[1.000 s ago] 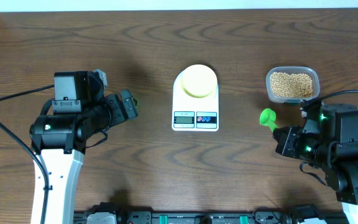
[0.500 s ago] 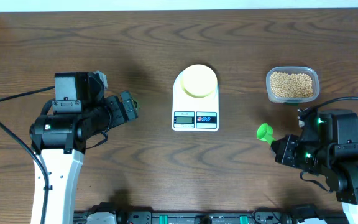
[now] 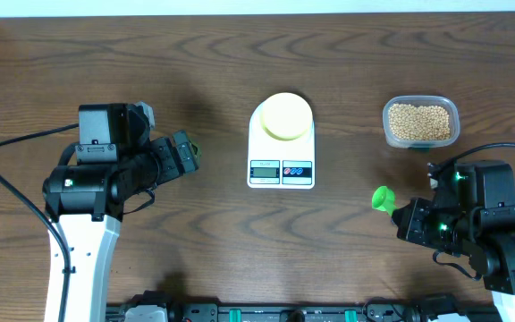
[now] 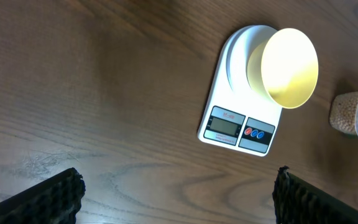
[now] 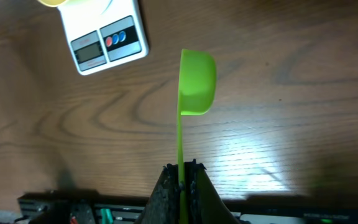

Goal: Scoop item into bowl and weigh 50g on scale
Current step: 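Move the green scoop with the right gripper over the bean tub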

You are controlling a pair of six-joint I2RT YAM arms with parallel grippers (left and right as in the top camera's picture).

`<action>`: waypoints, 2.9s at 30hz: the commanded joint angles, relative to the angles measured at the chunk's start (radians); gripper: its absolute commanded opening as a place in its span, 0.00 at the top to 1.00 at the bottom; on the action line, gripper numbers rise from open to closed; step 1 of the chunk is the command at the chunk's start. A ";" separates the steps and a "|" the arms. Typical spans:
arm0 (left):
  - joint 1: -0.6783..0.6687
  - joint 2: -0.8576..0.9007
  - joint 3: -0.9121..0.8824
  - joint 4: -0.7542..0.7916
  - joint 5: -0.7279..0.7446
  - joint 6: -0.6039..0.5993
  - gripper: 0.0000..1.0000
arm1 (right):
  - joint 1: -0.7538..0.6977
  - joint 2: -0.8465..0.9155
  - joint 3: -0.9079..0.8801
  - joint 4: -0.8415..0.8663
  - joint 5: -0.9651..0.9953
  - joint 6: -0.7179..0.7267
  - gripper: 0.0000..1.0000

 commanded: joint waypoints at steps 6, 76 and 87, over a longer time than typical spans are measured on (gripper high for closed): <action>0.006 -0.005 0.022 -0.002 -0.006 0.023 0.02 | 0.007 -0.002 0.019 0.029 0.095 -0.026 0.99; 0.006 -0.005 0.022 -0.006 -0.006 0.023 0.02 | -0.377 0.693 0.466 0.135 -0.059 -0.735 0.99; 0.006 -0.005 0.022 -0.017 -0.006 0.024 0.02 | -0.404 0.747 0.457 0.173 -0.003 -0.743 0.99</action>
